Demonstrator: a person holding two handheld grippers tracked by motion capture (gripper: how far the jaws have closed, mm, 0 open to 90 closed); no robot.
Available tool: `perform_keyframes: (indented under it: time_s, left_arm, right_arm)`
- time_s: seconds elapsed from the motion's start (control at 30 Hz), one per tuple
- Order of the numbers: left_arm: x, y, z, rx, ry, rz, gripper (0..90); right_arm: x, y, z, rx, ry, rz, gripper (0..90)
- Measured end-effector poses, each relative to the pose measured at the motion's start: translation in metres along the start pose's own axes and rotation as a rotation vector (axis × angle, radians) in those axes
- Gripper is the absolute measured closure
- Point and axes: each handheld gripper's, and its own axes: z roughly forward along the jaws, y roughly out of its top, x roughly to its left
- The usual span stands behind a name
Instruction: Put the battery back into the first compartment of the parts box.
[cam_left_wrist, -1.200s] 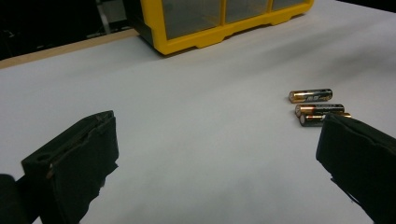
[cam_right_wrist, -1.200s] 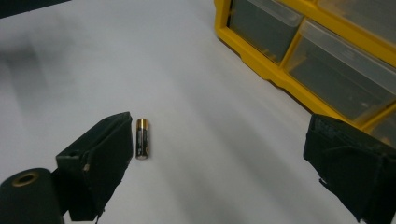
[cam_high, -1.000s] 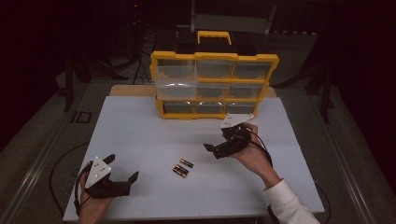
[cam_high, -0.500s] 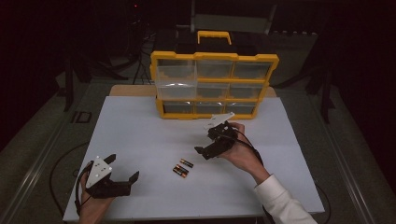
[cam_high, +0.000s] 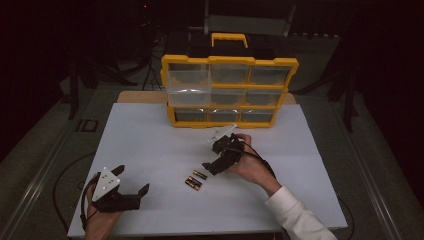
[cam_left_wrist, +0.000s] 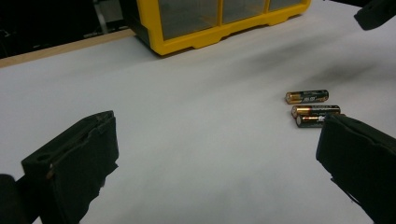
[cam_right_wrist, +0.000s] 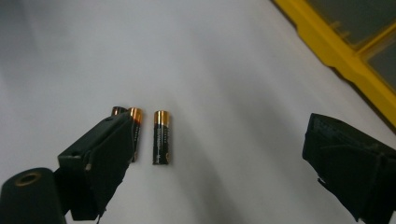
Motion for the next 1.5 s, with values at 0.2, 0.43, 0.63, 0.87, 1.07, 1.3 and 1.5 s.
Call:
perform_keyframes:
  time_s: [0.2, 0.43, 0.63, 0.87, 1.07, 1.3, 1.5]
  left_arm:
    - [0.0, 0.0, 0.0, 0.0, -0.003, -0.003, 0.0]
    - [0.0, 0.0, 0.0, -0.003, -0.004, -0.005, 0.0]
    - [0.0, 0.0, 0.0, -0.001, -0.009, 0.0, 0.0]
    - [0.0, 0.0, 0.0, -0.001, -0.011, -0.001, 0.0]
    - [0.0, 0.0, 0.0, -0.001, -0.011, -0.002, 0.0]
    - [0.0, 0.0, 0.0, 0.001, -0.01, -0.002, 0.0]
    - [0.0, -0.001, 0.0, 0.002, -0.011, -0.003, 0.0]
  right_arm:
    - [0.005, 0.004, 0.01, 0.034, 0.003, -0.022, 8.5]
    - [0.011, 0.007, 0.022, 0.088, 0.015, -0.049, 10.7]
    - [0.015, 0.008, 0.029, 0.124, 0.025, -0.069, 12.4]
    - [0.019, 0.008, 0.042, 0.191, 0.033, -0.094, 18.2]
    - [0.019, 0.007, 0.049, 0.216, 0.048, -0.116, 26.7]
    - [0.021, 0.006, 0.058, 0.26, 0.076, -0.112, 44.5]
    - [0.025, 0.006, 0.068, 0.29, 0.102, -0.13, 60.7]
